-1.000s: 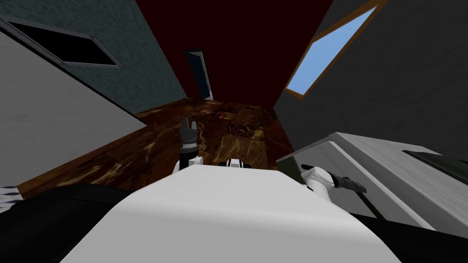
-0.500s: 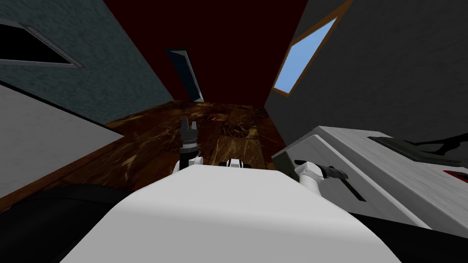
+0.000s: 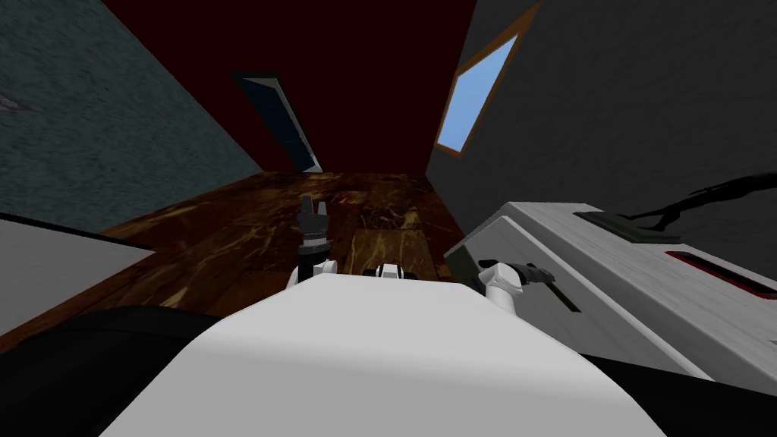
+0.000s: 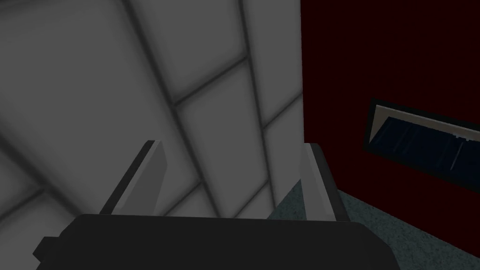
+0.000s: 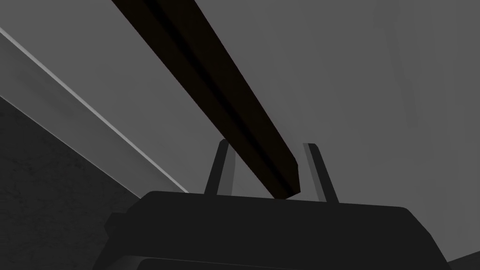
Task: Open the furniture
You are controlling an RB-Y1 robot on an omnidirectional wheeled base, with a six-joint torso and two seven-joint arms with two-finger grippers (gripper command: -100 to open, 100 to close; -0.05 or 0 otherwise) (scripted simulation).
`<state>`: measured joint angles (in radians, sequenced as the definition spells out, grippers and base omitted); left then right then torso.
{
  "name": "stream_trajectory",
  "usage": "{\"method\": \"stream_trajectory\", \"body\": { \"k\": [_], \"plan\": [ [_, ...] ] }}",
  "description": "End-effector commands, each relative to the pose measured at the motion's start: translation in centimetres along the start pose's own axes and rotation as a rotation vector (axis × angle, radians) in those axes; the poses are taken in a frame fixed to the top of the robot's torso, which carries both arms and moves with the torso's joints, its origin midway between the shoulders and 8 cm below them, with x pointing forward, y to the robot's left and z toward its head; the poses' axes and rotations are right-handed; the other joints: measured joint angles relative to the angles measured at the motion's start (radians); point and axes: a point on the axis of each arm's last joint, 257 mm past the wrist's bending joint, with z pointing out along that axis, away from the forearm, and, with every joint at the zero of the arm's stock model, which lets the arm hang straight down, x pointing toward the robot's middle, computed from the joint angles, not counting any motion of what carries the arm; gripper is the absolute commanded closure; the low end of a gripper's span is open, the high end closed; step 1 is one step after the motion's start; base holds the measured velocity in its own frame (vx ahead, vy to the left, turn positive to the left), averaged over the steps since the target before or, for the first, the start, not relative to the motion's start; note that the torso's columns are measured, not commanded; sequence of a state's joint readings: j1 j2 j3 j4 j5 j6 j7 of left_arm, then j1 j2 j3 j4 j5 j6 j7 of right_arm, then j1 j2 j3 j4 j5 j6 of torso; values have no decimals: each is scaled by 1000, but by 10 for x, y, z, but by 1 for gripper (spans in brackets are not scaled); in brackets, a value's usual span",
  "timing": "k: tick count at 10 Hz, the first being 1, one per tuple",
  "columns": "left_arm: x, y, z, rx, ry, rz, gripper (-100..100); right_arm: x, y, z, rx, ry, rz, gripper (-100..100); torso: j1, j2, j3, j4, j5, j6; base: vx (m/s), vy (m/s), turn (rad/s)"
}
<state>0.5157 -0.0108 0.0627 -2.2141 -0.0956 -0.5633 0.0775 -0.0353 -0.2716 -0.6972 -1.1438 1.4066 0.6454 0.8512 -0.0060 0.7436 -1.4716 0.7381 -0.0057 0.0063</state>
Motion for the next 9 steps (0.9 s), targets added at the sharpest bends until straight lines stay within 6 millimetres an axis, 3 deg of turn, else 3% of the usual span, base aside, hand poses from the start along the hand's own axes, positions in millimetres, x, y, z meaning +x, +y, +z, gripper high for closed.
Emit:
{"method": "stream_trajectory", "body": {
  "k": [1, 2, 3, 4, 5, 7, 8, 9],
  "plan": [
    [0, 0, 0, 0, 0, 0, 0, -24, 22, -24, -46, -53, -6, 100, 0, -4, -2, -1, 0, -1, 116, 8, -379],
    [0, 0, 0, 0, 0, 0, 0, -46, 44, -45, -91, -104, -29, 100, 1, -3, -2, -1, 0, 2, 130, 7, -413],
    [0, 0, 0, 0, 0, 0, 0, -48, 46, -50, -95, -107, -16, 100, 1, -5, -2, -2, -1, -2, 122, 20, -330],
    [0, 0, 0, 0, 0, 0, 0, -62, 34, -50, -75, -130, 8, 100, 0, -3, -2, -1, 0, -1, 50, 27, -178],
    [0, 0, 0, 0, 0, 0, 0, -81, 60, -77, -129, -175, -8, 100, 2, 0, -1, 1, 4, -3, 82, 11, -363],
    [0, 0, 0, 0, 0, 0, 0, -95, 47, -79, -109, -197, 19, 100, 5, -2, -2, 1, 5, -2, 71, 24, -216],
    [0, 0, 0, 0, 0, 0, 0, -88, 55, -79, -120, -188, 5, 100, 7, 0, -1, 3, 8, -5, 15, 5, -9],
    [0, 0, 0, 0, 0, 0, 0, -100, 55, -83, -122, -199, 24, 100, 8, 0, -1, 3, 8, -6, -48, 85, -1]
  ]
}}
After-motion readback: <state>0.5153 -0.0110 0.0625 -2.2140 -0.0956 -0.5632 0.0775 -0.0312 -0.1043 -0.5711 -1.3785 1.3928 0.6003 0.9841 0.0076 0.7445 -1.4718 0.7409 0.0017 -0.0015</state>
